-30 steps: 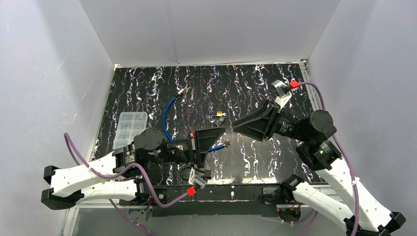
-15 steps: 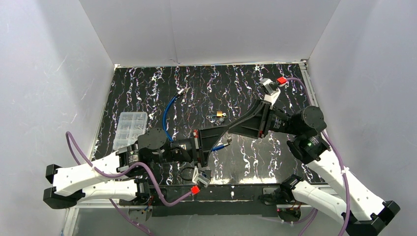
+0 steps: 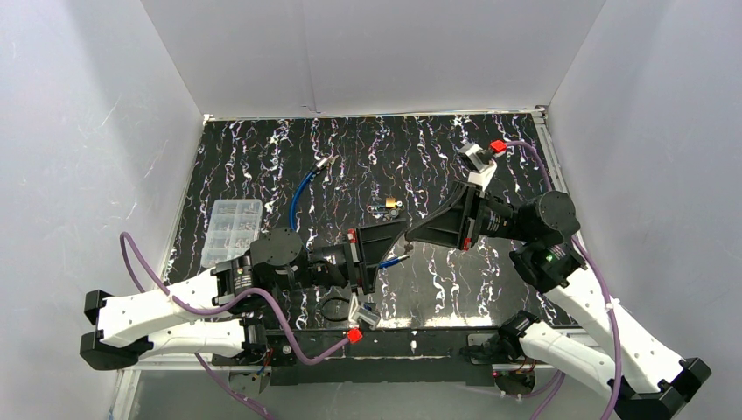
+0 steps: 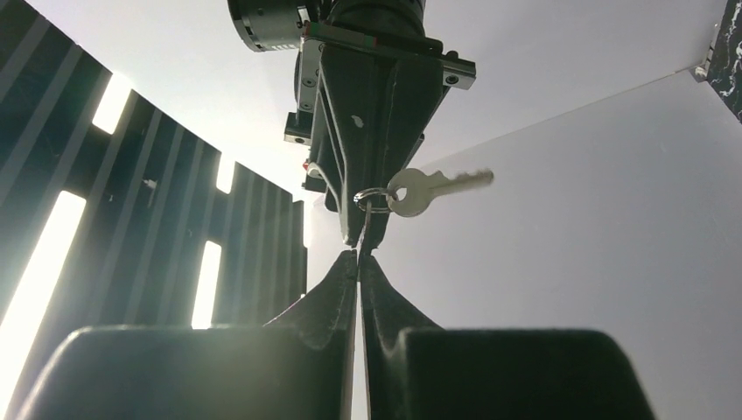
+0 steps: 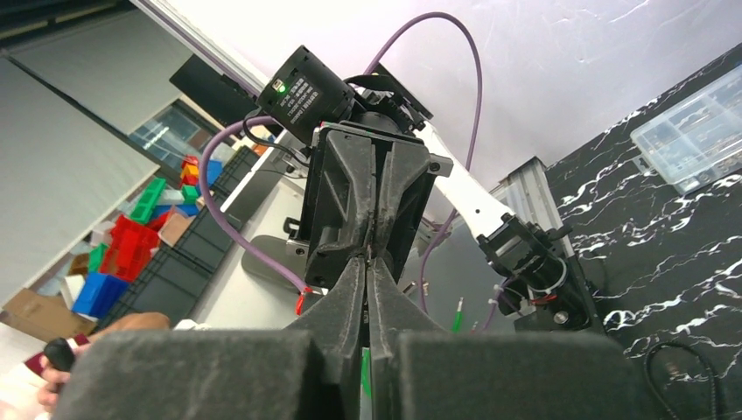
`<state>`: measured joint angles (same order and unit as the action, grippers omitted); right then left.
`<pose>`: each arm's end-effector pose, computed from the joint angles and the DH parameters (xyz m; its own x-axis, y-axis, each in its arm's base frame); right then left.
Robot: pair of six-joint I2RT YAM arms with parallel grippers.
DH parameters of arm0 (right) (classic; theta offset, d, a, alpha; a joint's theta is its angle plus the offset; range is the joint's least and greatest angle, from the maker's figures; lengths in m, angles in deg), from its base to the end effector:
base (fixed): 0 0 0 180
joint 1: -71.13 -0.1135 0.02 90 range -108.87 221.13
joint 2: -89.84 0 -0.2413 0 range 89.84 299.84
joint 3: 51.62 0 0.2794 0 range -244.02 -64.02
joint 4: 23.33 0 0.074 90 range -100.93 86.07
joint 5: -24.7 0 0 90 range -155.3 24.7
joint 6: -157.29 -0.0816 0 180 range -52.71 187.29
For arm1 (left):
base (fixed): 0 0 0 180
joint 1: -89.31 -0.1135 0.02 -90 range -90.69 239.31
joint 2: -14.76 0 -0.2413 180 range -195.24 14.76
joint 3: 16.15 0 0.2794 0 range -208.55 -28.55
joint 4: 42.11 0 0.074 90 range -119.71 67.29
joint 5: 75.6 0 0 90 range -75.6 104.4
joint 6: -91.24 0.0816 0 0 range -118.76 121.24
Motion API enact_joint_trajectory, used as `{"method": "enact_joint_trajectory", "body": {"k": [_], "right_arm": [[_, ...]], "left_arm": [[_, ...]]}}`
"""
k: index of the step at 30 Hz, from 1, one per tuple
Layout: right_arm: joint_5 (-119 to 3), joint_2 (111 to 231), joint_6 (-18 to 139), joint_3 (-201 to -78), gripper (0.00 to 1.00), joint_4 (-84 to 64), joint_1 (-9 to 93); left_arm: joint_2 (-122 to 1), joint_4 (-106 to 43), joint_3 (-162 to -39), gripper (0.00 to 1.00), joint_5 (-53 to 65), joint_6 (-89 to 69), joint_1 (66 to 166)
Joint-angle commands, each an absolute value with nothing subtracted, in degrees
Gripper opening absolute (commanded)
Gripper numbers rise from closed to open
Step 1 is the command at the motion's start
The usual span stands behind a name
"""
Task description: Unlock with the key
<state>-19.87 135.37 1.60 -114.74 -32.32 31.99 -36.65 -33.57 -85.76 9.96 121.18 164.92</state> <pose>0.1453 0.1932 0.4289 -0.7112 0.2458 -0.6587 -0.7021 -0.1989 0.6838 0.0655 -0.2806 0.4154 0.8325 0.2318 0.5033 -0.5276 0.0541 0.8478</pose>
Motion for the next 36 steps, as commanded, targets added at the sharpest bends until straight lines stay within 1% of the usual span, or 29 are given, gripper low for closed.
{"method": "enact_joint_trajectory", "body": {"k": [1, 7, 8, 9, 11, 12, 13, 14, 15, 19, 23, 25, 27, 30, 33, 36], "right_arm": [[-18.7, 134.7, 1.2, -114.7, 0.01, -35.2, 31.7], [-19.2, 134.4, 2.3, -115.6, 0.01, -32.6, 31.8], [-19.1, 134.5, 3.5, -116.5, 0.01, -30.8, 31.8], [-19.0, 134.5, 5.1, -117.6, 0.01, -28.5, 31.8], [-19.3, 134.4, 10.4, -120.9, 0.01, -21.0, 31.8], [-19.8, 134.4, 13.6, -122.8, 0.01, -16.6, 31.8], [-20.4, 134.5, 16.8, -124.6, 0.01, -12.1, 31.8], [-20.9, 134.6, 19.8, -126.4, 0.01, -8.0, 31.8], [-21.3, 134.9, 22.3, -127.9, 0.01, -4.5, 31.8], [-22.4, 135.5, 29.2, -131.1, 0.01, 3.6, 31.8], [-22.3, 136.7, 34.0, -132.5, 0.01, 8.7, 31.8], [-22.3, 137.6, 36.8, -133.4, 0.01, 11.4, 31.7], [-23.6, 138.4, 40.0, -134.8, 0.01, 15.0, 31.7], [-25.4, 139.5, 44.2, -137.2, 0.01, 19.0, 31.4], [-26.0, 139.9, 46.2, -138.5, 0.01, 20.4, 31.1], [-25.6, 140.1, 47.4, -139.3, 0.01, 21.4, 31.0]], "left_arm": [[-36.6, -34.6, -86.8, 0.00, 11.6, 145.1, 165.1], [-36.4, -35.2, -86.5, 0.00, 11.7, 144.7, 165.1], [-36.4, -35.3, -86.5, 0.06, 11.7, 144.2, 165.1], [-36.2, -35.0, -86.7, 0.19, 11.9, 143.6, 165.1], [-35.8, -32.4, -87.8, 0.61, 13.4, 140.7, 165.1], [-35.5, -30.4, -88.6, 0.75, 15.1, 138.9, 165.2], [-35.2, -27.5, -89.4, 0.86, 17.1, 136.5, 165.1], [-34.9, -25.2, -90.1, 0.94, 18.6, 133.6, 165.1], [-34.6, -23.2, -90.7, 0.98, 20.3, 130.8, 165.1], [-33.1, -10.5, -93.8, 0.98, 26.0, 118.9, 165.2], [-33.3, -4.3, -95.9, 0.98, 26.0, 112.2, 165.4], [-34.6, -1.5, -98.5, 0.98, 25.8, 106.2, 166.3], [-36.8, 2.0, -104.6, 0.98, 25.2, 96.3, 168.2], [-40.9, 8.0, -115.1, 0.98, 22.3, 74.8, 169.0], [-44.5, 18.9, -124.4, 0.98, 16.7, 55.9, 169.0], [-50.7, 32.2, -134.7, 0.98, 9.6, 42.4, 168.4]]}}
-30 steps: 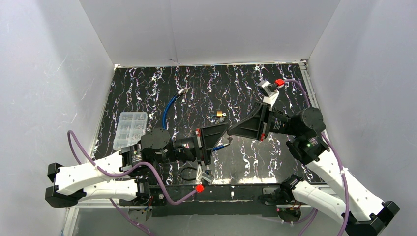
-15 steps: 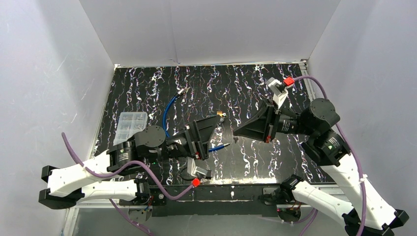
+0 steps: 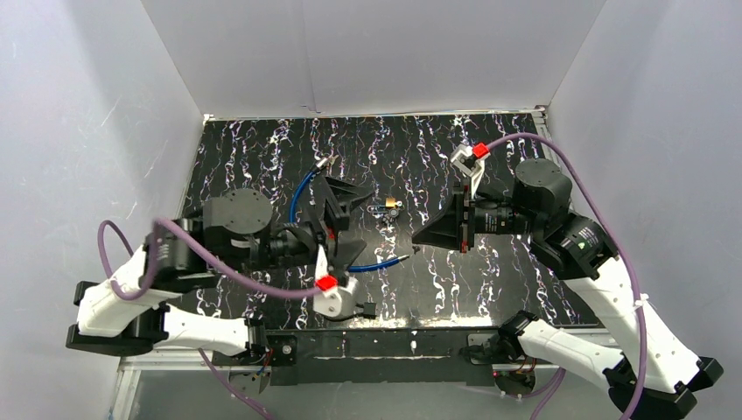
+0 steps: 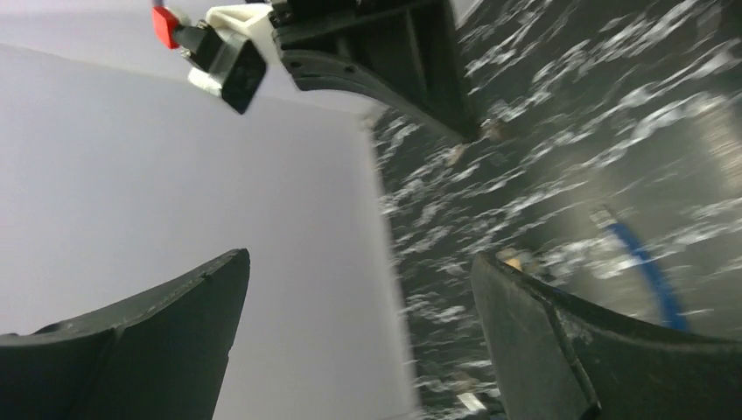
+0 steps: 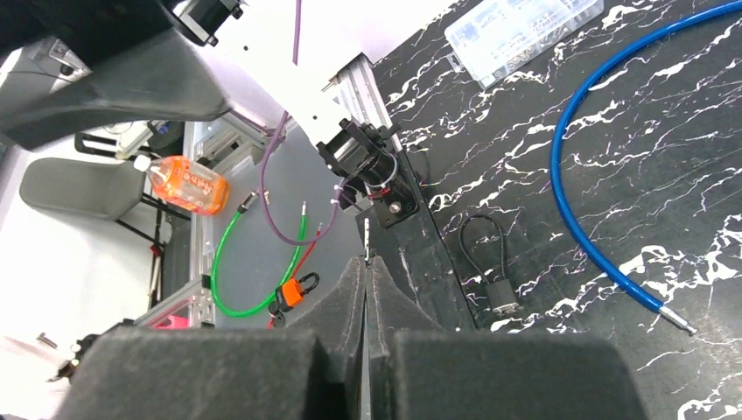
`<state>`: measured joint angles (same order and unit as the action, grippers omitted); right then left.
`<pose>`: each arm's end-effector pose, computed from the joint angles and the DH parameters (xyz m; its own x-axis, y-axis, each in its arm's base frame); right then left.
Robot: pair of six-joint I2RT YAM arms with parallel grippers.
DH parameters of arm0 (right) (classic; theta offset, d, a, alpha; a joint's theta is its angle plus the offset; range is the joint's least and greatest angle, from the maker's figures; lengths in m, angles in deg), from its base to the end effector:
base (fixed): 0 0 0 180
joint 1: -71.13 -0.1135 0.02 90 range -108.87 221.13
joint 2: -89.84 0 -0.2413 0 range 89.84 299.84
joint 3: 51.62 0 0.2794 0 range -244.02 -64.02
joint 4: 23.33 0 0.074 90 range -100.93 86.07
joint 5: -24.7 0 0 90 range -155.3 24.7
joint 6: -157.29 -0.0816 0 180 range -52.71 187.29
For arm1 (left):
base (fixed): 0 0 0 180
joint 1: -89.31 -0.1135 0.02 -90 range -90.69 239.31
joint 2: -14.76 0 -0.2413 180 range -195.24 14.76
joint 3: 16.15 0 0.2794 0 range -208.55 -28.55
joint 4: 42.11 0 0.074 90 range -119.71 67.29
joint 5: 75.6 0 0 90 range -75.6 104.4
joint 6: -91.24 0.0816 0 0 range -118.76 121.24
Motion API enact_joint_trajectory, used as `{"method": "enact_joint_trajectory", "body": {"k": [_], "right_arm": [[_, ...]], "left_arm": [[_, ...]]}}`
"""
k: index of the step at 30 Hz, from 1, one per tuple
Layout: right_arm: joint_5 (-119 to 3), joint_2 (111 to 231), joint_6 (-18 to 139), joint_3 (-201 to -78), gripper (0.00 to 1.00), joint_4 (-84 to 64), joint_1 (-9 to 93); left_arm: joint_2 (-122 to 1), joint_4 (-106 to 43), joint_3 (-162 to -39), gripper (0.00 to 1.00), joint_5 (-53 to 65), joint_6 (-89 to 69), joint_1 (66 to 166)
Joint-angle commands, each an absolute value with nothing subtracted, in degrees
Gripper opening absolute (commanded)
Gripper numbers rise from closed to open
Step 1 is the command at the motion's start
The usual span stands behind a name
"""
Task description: Unlock with the key
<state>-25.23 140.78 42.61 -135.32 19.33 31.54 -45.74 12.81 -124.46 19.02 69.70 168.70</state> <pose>0.1494 0.1917 0.4286 -0.5281 -0.0221 -0.8489 -0.8319 0.2144 0.5119 0.0512 -0.2376 0.5113 0.8892 0.2884 -0.3551 0.3755 -0.0169 0.9267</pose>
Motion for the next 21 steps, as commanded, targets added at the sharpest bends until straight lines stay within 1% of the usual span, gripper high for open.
{"method": "enact_joint_trajectory", "body": {"k": [1, 2, 5, 7, 9, 11, 15, 18, 21], "right_arm": [[-25.3, 140.2, 47.8, -139.6, 0.01, 21.8, 31.0], [-24.9, 140.2, 48.1, -140.0, 0.01, 22.2, 30.9], [-24.3, 139.7, 48.5, -140.7, 0.01, 23.1, 30.9], [-23.9, 138.9, 48.3, -140.4, 0.01, 23.0, 30.8], [-23.2, 138.3, 47.7, -139.9, 0.01, 22.7, 30.8], [-22.0, 138.1, 47.4, -139.7, 0.01, 22.5, 30.8], [-20.8, 138.8, 47.8, -140.6, 0.01, 23.2, 30.5], [-21.2, 139.6, 49.0, -141.6, 0.01, 24.5, 30.5], [-21.2, 140.2, 49.5, -142.0, 0.01, 24.9, 30.4]], "left_arm": [[-53.5, 35.3, -138.4, 0.98, 7.9, 37.9, 167.3], [-57.1, 39.0, -142.3, 0.98, 4.1, 33.6, 165.1], [-68.5, 49.0, -154.4, 0.98, -13.8, 21.4, 153.4], [-72.6, 50.3, -157.7, 0.98, -20.9, 15.2, 148.2], [-72.2, 46.3, -154.4, 0.98, -27.7, 12.0, 144.1], [-70.6, 43.2, -150.2, 0.98, -31.7, 12.1, 142.4], [-68.0, 36.8, -144.5, 0.97, -31.4, 11.1, 141.7], [-69.2, 35.4, -145.8, 0.90, -35.6, 9.8, 141.1], [-69.3, 34.5, -146.4, 0.81, -42.1, 10.0, 141.1]]}}
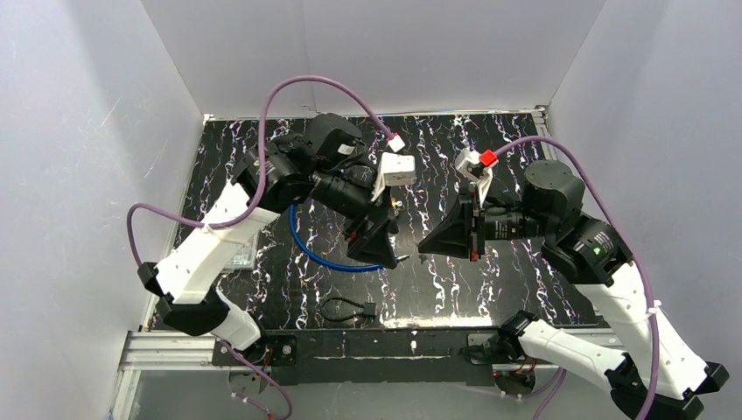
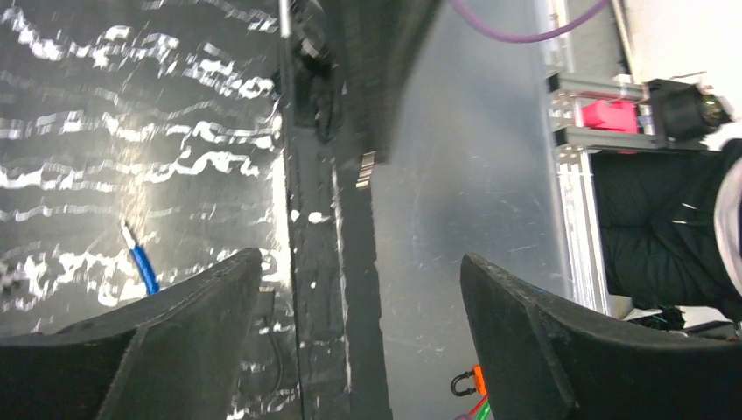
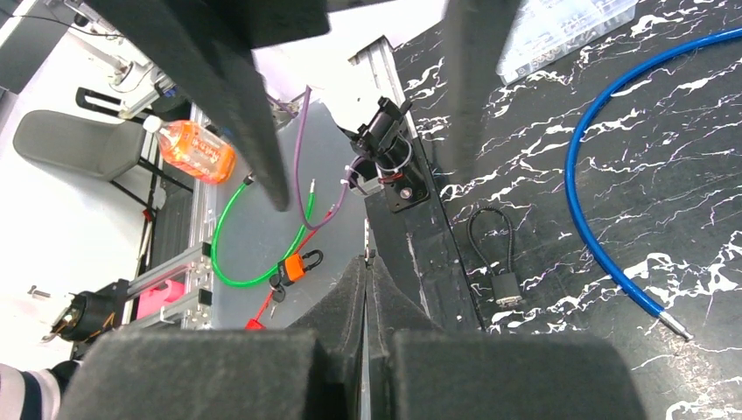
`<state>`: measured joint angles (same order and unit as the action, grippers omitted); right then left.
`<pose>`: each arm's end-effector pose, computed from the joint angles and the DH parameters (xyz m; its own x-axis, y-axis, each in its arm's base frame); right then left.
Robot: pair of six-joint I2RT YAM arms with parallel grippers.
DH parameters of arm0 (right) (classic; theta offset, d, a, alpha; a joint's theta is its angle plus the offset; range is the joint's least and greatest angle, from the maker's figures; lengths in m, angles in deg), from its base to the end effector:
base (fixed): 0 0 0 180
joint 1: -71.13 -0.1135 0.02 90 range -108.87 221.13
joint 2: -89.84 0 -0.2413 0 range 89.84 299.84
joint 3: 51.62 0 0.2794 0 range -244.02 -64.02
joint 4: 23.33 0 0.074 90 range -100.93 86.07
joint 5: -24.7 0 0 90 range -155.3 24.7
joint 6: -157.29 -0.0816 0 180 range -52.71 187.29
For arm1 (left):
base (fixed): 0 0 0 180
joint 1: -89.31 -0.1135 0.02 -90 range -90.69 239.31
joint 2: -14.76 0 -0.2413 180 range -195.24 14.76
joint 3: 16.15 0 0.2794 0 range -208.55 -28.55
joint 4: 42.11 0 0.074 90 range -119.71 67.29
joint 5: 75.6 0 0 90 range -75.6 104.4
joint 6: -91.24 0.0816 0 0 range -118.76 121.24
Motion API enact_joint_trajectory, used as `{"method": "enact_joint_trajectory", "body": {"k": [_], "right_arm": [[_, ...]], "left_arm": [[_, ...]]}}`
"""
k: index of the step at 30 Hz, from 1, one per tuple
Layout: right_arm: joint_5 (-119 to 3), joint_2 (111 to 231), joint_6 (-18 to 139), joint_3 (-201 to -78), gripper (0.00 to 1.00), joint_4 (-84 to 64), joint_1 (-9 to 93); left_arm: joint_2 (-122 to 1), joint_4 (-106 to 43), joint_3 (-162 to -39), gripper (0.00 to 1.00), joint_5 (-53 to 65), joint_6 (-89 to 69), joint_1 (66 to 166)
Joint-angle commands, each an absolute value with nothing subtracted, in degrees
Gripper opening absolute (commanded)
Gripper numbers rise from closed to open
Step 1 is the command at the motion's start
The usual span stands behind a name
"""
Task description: Unlock with the key
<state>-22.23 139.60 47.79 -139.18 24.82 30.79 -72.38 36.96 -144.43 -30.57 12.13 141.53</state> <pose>0.1288 0.1825 0.4449 -0.4579 -0.0689 -0.8863 -0.8827 0.1538 0.4440 0.1519 -0.2901 0.4573 -0.1996 0.4757 -0.8566 0.9556 -0.0988 -0.2776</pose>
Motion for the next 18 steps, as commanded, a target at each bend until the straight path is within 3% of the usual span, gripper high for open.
{"method": "enact_joint_trajectory", "body": {"k": [1, 11, 18], "right_arm": [[-20.8, 140.4, 49.4, -142.1, 0.01, 24.6, 30.4], [-20.2, 142.0, 47.6, -141.9, 0.01, 20.3, 28.0], [-21.7, 142.4, 47.5, -141.3, 0.01, 19.3, 26.2]], "left_arm": [[-69.1, 33.8, -145.9, 0.80, -43.5, 10.0, 141.1], [-68.8, 29.9, -142.9, 0.75, -39.1, 8.1, 141.1], [-67.3, 27.1, -140.5, 0.60, -34.2, 6.9, 141.1]]}}
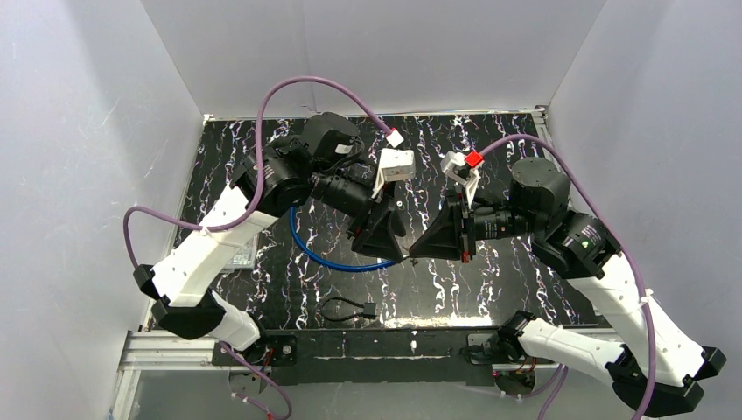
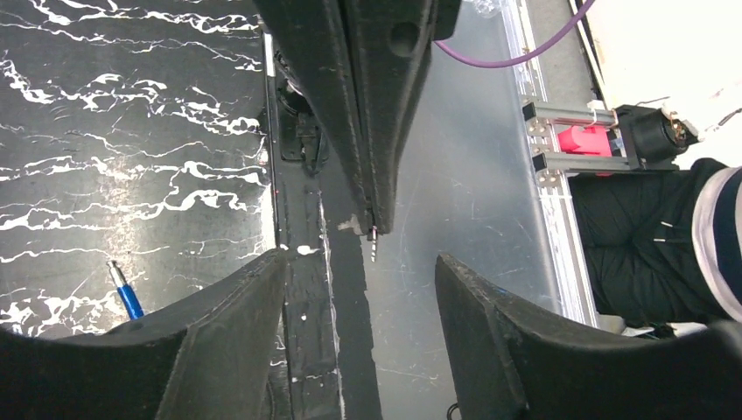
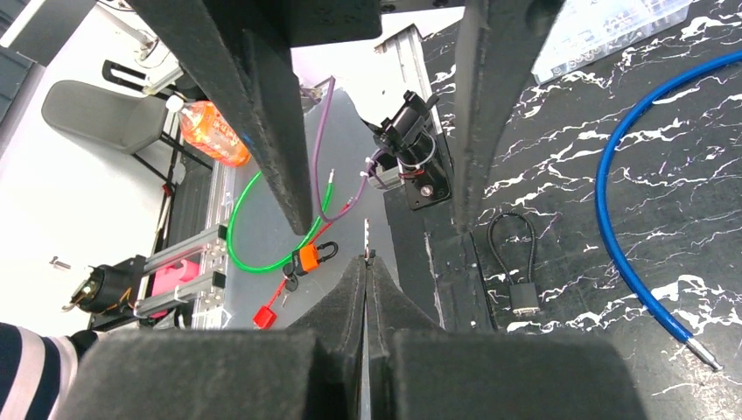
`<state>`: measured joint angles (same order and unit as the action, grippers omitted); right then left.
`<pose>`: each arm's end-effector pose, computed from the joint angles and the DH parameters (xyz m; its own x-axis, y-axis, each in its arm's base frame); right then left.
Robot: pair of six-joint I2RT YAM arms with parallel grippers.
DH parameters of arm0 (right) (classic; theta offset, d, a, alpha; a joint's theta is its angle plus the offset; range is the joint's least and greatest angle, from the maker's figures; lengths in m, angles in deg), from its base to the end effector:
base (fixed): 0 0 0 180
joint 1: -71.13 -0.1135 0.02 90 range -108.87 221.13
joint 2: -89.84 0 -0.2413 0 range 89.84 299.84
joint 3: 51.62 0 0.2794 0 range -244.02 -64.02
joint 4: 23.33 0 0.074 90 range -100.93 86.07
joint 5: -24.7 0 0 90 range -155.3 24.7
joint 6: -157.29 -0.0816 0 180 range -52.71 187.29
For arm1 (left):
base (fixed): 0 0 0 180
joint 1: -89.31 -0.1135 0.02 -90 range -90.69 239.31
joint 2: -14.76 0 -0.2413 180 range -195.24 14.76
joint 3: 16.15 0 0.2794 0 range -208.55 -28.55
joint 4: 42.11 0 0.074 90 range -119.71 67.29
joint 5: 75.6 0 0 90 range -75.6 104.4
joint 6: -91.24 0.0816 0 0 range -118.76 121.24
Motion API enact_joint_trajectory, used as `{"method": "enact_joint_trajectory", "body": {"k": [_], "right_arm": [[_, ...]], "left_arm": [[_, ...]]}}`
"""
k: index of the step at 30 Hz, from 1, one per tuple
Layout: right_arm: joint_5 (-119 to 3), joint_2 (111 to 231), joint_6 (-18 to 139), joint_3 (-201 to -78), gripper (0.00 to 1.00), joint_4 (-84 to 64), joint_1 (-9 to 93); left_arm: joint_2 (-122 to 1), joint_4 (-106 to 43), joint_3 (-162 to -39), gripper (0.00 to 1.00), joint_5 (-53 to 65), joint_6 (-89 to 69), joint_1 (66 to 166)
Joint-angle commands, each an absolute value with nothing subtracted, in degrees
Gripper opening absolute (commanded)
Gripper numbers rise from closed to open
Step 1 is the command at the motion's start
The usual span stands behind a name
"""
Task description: Unlock with the key
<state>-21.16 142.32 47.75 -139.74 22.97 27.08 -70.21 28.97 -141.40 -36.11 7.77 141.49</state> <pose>0.1261 0.2010 0.4432 -0.4567 -0.1078 -0.8831 -0.8893 0.0807 0.4501 0.1466 -0.2915 0.4700 -0.2086 0.3867 -0.8983 0.9386 -0.1788 -0.2949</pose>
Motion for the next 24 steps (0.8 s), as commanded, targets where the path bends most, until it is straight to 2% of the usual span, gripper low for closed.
{"method": "enact_joint_trajectory", "body": {"k": [1, 4, 13, 19, 24], "right_arm": [[-21.8, 142.5, 47.5, -141.3, 0.01, 19.2, 26.1], [-22.1, 142.9, 47.5, -141.4, 0.01, 18.9, 25.9], [-23.8, 143.0, 47.7, -141.3, 0.01, 18.5, 25.7], [-24.3, 143.0, 48.2, -141.8, 0.01, 18.8, 25.7], [-24.3, 142.7, 48.6, -142.0, 0.01, 19.5, 25.7]], "left_arm": [[-67.3, 27.0, -140.5, 0.57, -34.7, 6.7, 141.1], [-67.5, 26.4, -140.7, 0.43, -35.9, 5.9, 141.1], [-67.0, 26.1, -139.5, 0.15, -39.0, 4.4, 141.1], [-66.6, 26.6, -138.4, 0.15, -38.6, 4.8, 141.1], [-66.3, 27.4, -138.2, 0.22, -37.7, 5.8, 141.1]]}}
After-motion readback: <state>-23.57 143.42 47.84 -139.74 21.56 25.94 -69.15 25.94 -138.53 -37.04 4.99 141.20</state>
